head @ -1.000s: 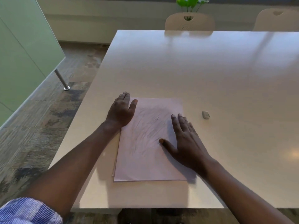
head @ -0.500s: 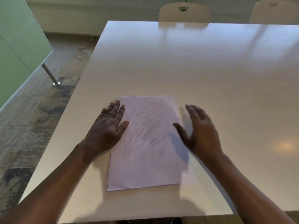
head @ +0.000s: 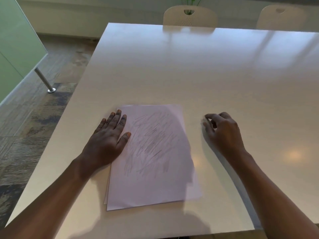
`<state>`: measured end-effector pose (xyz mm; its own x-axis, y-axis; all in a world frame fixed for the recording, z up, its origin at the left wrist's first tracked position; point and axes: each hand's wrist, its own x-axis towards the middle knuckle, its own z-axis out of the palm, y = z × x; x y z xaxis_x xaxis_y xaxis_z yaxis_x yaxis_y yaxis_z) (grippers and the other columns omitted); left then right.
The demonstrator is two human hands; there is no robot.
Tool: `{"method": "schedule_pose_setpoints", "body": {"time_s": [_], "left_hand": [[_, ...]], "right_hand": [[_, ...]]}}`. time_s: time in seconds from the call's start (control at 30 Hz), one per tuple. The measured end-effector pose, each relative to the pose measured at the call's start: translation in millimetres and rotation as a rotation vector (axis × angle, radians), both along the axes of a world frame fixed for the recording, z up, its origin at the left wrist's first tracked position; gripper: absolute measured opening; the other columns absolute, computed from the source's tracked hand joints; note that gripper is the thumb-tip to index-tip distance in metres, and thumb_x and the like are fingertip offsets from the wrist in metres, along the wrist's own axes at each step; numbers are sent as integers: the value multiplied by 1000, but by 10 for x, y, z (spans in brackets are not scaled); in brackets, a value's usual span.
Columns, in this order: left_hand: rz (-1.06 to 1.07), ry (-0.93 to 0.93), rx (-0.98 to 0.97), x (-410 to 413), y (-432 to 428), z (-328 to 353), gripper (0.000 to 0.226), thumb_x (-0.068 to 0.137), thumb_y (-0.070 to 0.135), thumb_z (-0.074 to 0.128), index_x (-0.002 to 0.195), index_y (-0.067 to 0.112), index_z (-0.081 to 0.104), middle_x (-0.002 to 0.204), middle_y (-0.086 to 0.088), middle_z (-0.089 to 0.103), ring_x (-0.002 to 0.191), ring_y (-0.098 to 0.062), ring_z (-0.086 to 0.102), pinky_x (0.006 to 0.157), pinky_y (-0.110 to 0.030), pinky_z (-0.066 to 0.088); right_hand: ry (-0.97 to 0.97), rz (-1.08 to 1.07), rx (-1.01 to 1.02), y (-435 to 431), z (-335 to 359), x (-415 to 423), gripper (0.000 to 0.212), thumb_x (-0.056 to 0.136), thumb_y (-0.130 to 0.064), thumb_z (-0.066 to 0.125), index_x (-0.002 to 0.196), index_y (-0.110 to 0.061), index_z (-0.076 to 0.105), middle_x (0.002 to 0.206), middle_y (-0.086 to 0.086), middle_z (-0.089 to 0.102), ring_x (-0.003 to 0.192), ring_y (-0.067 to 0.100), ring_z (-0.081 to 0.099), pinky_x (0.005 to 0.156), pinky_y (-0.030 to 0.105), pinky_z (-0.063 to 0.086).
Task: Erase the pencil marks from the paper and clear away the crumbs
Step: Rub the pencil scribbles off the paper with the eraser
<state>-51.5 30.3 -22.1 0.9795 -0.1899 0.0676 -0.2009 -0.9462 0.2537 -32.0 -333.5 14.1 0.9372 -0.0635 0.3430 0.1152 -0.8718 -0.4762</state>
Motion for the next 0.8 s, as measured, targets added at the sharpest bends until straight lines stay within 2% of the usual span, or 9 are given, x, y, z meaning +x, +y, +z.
{"method": "schedule_pose_setpoints", "body": {"time_s": [0.07,0.13,0.2,0.3,0.43,0.6,0.73,0.8], "left_hand": [[2,2,-2,-6,-2,-1,87,91,65,7,164,19,14,172,0,2,158,-12,0,129,-37,2],[4,4,-2,-9,-6,5,87,91,65,7,164,19,14,172,0,2,159,-13,1,129,-37,2],[2,4,-9,-13,-13,13,87,91,65,7,164,19,13,172,0,0,158,-12,-1,129,-36,1],[1,10,-10,-9,-16,19,87,90,65,6,164,19,12,172,1,-1,157,-9,-3,128,-33,-2],[11,30,-4,0,-20,16,89,89,66,4,165,20,10,172,1,-3,158,-12,-3,129,-34,-1],[19,47,7,2,-27,34,91,87,67,0,165,20,8,173,-1,-3,159,-13,-4,129,-33,-2],[41,54,7,-13,-62,53,93,86,67,-1,165,19,8,173,-3,-1,159,-15,-3,128,-33,-2],[67,49,-4,-46,-102,70,94,85,66,0,165,16,11,173,-5,2,160,-17,0,129,-34,-1]], "right_hand": [[8,34,133,13,53,-43,17,94,-19,67,109,-19,76,85,6,67,69,16,63,77,31,54],[120,52,478,64,138,-101,23,98,-14,58,111,-23,75,85,5,73,69,17,65,70,27,55],[280,106,899,151,244,-172,34,101,-3,45,116,-17,72,86,9,73,71,17,65,63,24,55],[432,161,1222,268,388,-249,30,104,0,43,118,-6,68,88,14,71,71,17,65,62,22,57],[516,155,1339,385,442,-268,18,101,-3,53,115,-2,65,93,17,74,73,19,70,68,23,60],[534,170,1355,509,435,-276,23,95,-2,62,117,4,60,107,24,73,81,22,72,74,25,62],[523,153,1418,638,400,-299,21,88,3,67,107,0,58,99,22,69,83,25,73,79,28,62],[532,173,1433,713,370,-320,22,90,4,66,110,1,58,95,20,68,82,27,73,81,31,63]]}}
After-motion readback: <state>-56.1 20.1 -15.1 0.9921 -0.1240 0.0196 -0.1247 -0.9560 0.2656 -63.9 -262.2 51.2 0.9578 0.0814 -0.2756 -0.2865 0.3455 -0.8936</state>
